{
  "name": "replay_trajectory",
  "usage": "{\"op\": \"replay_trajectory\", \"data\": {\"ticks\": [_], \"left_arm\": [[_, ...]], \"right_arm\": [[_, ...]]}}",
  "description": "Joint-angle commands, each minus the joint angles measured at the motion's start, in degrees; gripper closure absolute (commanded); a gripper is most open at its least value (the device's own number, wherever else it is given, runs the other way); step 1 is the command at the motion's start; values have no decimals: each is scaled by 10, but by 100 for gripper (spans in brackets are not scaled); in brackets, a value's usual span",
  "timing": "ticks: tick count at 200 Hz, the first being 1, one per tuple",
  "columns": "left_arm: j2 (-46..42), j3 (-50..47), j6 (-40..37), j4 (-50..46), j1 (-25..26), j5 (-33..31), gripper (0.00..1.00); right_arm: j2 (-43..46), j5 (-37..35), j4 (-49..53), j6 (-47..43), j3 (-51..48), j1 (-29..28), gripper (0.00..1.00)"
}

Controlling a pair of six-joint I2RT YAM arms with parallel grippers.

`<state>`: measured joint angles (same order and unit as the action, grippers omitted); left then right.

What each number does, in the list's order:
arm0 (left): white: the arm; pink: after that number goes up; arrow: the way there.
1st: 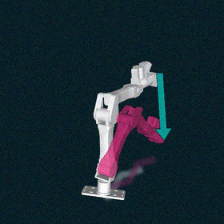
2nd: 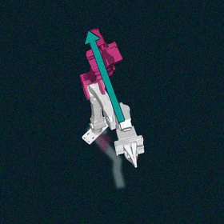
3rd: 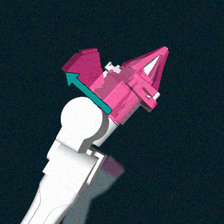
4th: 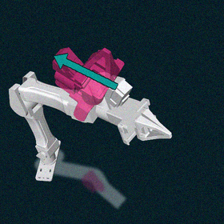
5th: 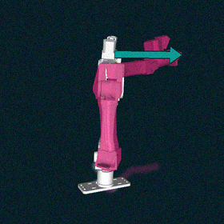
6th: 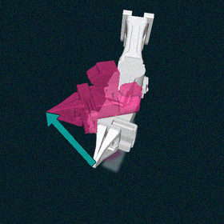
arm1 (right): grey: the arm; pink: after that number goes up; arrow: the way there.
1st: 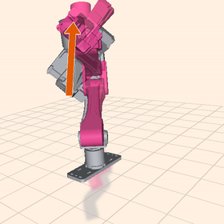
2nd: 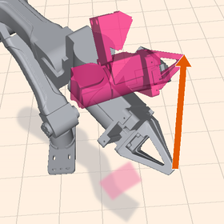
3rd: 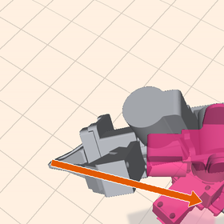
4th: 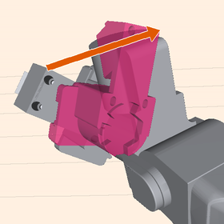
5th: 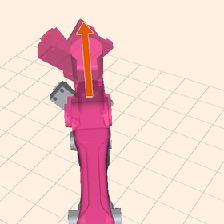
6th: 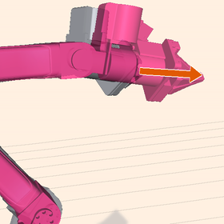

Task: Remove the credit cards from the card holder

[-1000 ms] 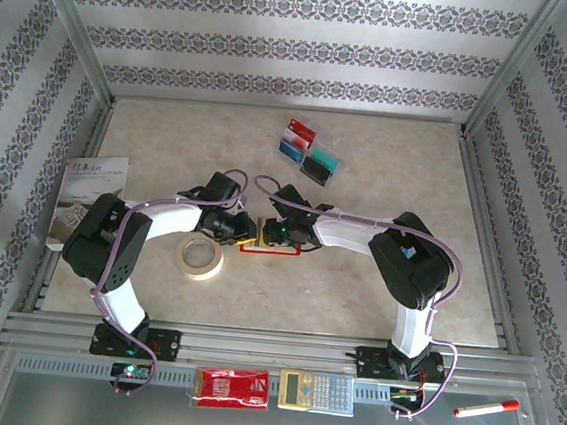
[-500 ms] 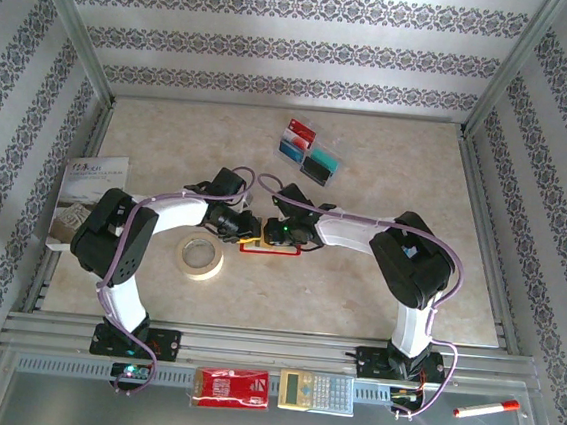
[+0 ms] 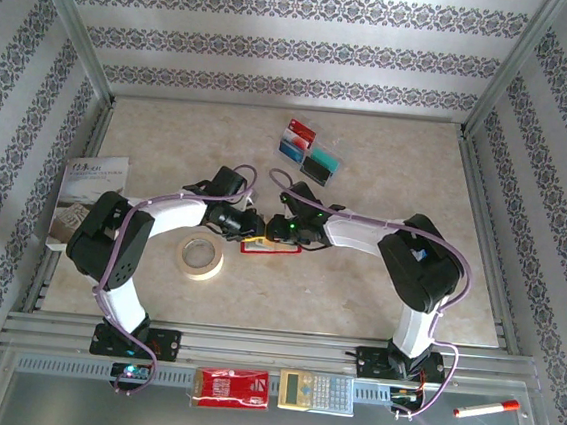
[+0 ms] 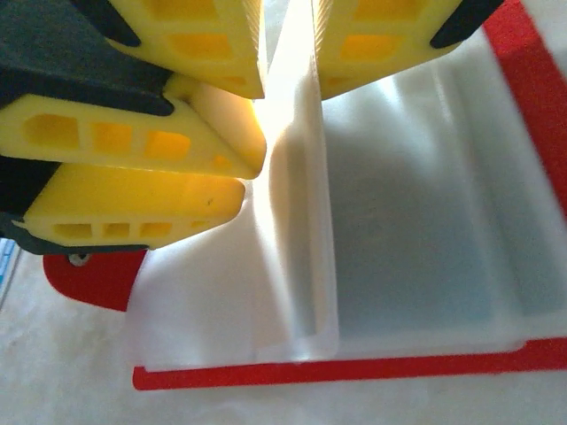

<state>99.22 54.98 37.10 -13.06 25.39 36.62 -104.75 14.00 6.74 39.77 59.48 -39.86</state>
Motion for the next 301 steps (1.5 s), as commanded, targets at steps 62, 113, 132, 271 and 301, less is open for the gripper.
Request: {"op": "replay_trajectory", "data": {"ticks": [62,113,132,271,301], "left_arm": [[-17,-14,44,88,12,64,72],[3,-9,108,180,32,82,55],[18,-10,136,221,37,98,53],[-56,-87,173,211,-17,28,60],[-48,-80,162,194,-11,27,60]], "right_arm": [[126,-65,-55,55,-61,25,64],[212,-138,-39,39,-119,57,62],[229,-142,-34,35,-130,67,62],[204,-162,21,-24,-73,11,67],[159,-166,17,-24,-53,-16,68]]}}
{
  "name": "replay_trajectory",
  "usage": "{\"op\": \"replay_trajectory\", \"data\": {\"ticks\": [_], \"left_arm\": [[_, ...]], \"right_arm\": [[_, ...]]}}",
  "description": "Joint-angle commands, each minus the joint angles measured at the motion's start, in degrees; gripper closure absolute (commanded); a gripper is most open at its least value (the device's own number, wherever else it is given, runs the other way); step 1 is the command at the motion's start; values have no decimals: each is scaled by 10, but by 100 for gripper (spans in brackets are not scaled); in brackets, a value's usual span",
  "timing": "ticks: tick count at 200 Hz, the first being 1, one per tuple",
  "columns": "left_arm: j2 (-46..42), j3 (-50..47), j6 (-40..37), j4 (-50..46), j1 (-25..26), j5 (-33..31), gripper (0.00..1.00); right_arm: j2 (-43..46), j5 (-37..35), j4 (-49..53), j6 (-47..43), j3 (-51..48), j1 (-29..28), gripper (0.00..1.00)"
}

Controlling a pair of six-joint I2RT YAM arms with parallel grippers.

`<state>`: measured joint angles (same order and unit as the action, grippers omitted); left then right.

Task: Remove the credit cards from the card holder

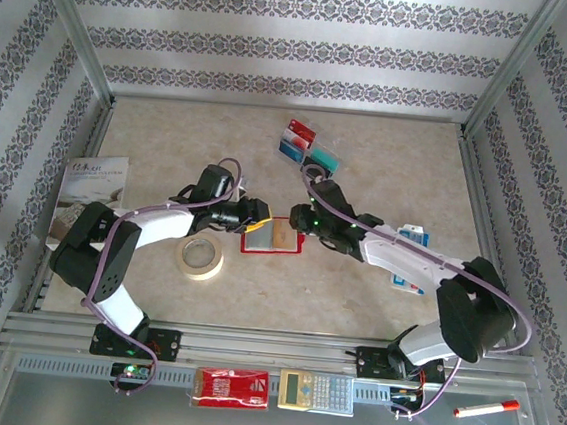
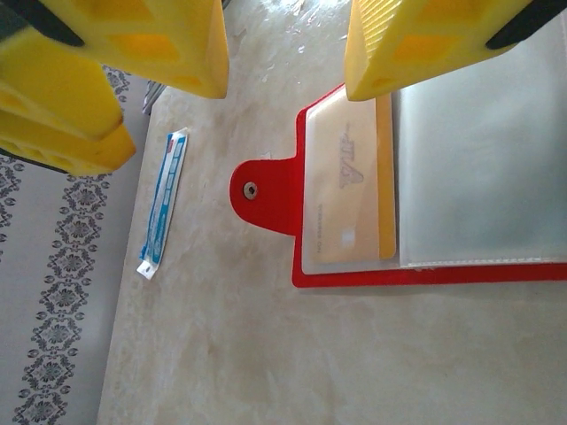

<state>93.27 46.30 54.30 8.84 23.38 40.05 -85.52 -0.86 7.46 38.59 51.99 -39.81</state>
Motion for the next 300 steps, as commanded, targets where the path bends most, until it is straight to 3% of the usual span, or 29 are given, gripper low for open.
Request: {"op": "replay_trajectory", "data": {"ticks": [1,45,102,198,300], "left_arm": [[11,7,-11,-25,10,-8,60],[18,22,-34,-70,25,-32,60],[43,43,-42,-74,40,-44,66],[83,51,-35,-53,48,-41,72],[101,48,-54,-81,48,-64,76]], "right_arm": [[-36,-18,10,-12,22,-18,68],[-74,0,10,2,28,-24,69],[-132,102,7,2,54,6,71],[-171,64,41,8,66,21,71],[-206,102,36,16,63,24,70]]}}
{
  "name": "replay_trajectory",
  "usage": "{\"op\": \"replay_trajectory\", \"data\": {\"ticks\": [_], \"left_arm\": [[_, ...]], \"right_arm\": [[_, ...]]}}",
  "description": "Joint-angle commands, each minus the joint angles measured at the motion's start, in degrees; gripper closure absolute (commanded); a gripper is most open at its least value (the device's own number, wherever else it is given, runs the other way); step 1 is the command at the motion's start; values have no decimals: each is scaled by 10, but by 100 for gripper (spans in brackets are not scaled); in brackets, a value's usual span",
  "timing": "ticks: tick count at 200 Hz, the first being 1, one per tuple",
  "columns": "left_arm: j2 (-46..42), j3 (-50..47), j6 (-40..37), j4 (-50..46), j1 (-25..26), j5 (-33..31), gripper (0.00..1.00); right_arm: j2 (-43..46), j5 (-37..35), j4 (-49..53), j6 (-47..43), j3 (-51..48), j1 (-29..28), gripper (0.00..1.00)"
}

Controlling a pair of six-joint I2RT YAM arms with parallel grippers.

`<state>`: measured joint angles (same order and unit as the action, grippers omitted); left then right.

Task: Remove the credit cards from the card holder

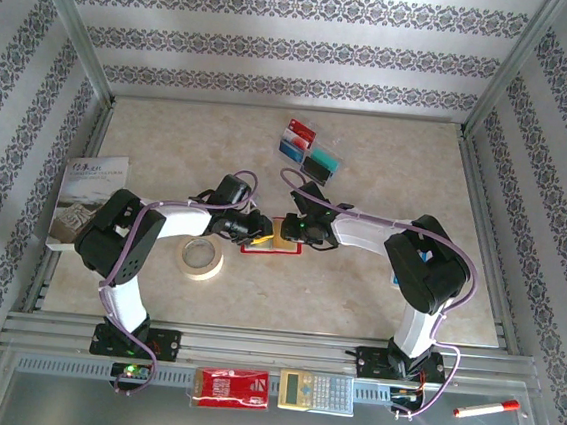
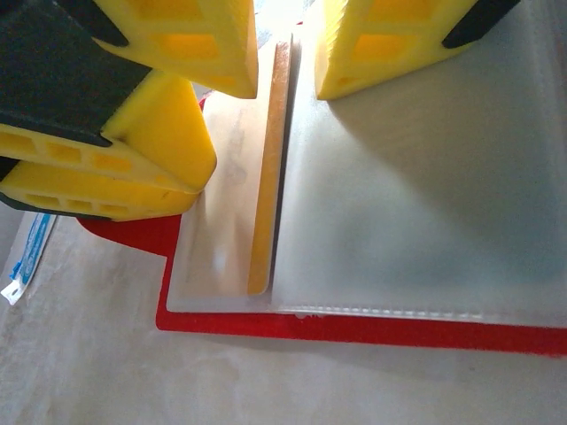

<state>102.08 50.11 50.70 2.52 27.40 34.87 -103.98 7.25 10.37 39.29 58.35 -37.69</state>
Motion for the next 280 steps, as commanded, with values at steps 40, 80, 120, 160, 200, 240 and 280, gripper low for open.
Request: {"op": "replay_trajectory", "data": {"ticks": [40,80,120,160,200,240,280], "left_arm": [[16,11,-19,-12,7,-10,77],[16,12,-18,-10,7,-5,80],[6,12,-13,-8,6,-2,83],[1,12,-2,11,7,20,84],[-3,12,-9,-3,6,14,86],[-13,13,-18,-19,6,8,86],[-24,9,-24,-25,5,4,87]], "right_arm": [[-28,67,-19,13,-9,6,70],[-26,68,-23,17,-15,9,71],[-26,65,-20,17,-17,9,71],[-26,66,-20,15,-13,9,72],[-23,57,-17,18,-16,9,72],[-22,44,-11,17,-17,10,72],[-22,37,-11,20,-17,10,73]]}}
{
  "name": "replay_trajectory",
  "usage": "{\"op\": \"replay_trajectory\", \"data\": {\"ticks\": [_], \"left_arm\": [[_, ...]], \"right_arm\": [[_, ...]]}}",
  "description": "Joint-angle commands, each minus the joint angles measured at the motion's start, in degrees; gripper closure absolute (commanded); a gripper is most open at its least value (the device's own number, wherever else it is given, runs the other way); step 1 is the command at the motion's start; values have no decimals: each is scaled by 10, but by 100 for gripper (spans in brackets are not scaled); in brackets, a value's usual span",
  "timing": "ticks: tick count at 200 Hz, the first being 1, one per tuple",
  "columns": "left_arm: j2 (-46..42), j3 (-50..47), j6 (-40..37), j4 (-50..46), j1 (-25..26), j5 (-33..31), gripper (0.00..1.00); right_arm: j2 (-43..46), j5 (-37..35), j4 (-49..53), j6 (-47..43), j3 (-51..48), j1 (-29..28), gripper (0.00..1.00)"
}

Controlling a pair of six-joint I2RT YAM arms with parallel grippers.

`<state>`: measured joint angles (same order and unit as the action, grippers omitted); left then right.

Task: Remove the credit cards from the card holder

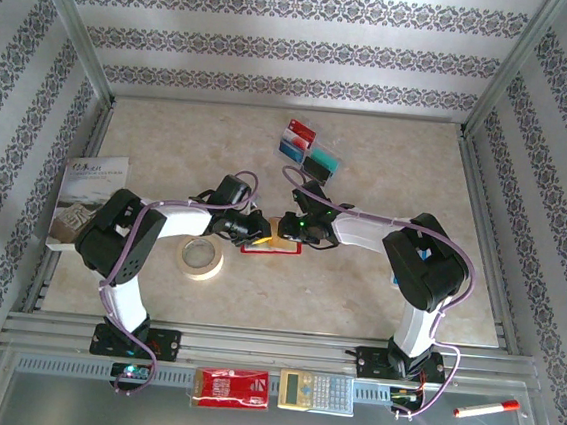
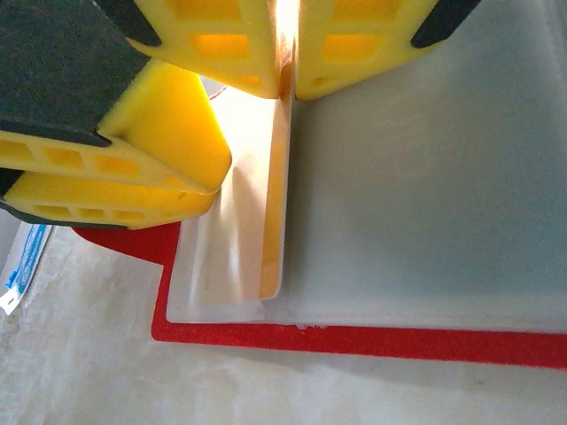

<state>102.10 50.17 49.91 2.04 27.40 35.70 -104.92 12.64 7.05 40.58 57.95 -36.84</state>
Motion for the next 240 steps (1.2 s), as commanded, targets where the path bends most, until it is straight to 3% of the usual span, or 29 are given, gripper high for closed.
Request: {"op": "replay_trajectory", "data": {"ticks": [1,83,122,209,240], "left_arm": [[-24,8,-16,-20,5,-5,87],[-35,4,-25,-30,-6,-5,100],[-43,-4,-34,-37,-16,0,100],[-103,4,-105,-150,-41,-35,100],[-124,11,-136,-200,-45,-54,100]], "right_arm": [[-13,-17,23,7,-13,2,73],[0,-30,18,13,-20,3,73],[10,-26,7,16,-26,8,73],[135,103,-172,46,-81,50,67],[178,99,-254,83,-139,60,63]]}}
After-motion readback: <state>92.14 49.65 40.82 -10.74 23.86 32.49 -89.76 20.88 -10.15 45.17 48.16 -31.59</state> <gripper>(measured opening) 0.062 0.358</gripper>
